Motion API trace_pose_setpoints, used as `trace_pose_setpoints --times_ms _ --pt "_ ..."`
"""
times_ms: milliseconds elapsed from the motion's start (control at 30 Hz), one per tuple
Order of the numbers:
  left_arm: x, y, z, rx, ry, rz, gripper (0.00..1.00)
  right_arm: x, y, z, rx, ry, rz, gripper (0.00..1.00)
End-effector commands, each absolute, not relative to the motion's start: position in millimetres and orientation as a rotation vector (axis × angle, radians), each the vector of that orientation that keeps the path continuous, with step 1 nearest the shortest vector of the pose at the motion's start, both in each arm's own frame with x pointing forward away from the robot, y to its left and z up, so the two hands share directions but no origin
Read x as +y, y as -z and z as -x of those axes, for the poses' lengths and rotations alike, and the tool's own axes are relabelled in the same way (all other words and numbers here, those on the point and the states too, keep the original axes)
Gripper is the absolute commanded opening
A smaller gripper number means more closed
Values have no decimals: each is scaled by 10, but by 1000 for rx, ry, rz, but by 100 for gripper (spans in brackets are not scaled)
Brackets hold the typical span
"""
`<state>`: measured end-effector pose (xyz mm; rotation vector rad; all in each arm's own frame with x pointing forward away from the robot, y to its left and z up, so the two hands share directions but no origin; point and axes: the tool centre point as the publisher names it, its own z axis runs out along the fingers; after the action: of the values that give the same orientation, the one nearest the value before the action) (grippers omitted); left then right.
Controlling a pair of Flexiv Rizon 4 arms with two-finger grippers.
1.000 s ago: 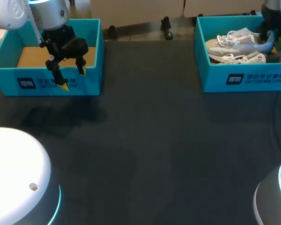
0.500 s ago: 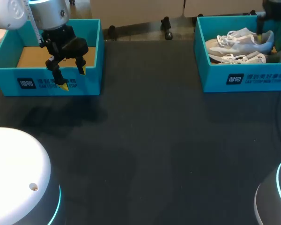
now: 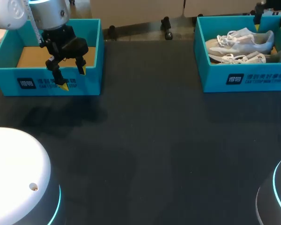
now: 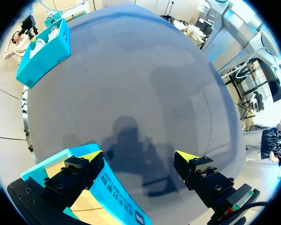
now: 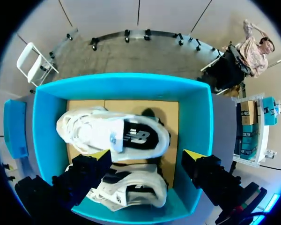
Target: Take the shoe out of the shoebox, open the shoe tongue, remove and reinsert the insole, then place the shoe into the shoebox
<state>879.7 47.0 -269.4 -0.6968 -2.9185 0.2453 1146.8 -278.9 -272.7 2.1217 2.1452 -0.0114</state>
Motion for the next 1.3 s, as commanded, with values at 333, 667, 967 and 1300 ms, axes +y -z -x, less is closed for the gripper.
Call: trace_pose_setpoints --times_ms 333,667,967,1300 --pt "471 2691 -8798 -2919 -242 698 100 -2390 2330 -10936 2161 -88 -2164 100" --pt "471 2691 -8798 -2919 -242 698 100 -2390 2330 -10936 2161 -88 -2164 100" --pt "471 2691 -8798 -2919 -242 698 100 -2242 2256 -10684 2081 -20 -2333 100" --pt "487 2545 -8823 -2947 -263 609 100 -1965 2186 -10127 2039 -5 -2413 100"
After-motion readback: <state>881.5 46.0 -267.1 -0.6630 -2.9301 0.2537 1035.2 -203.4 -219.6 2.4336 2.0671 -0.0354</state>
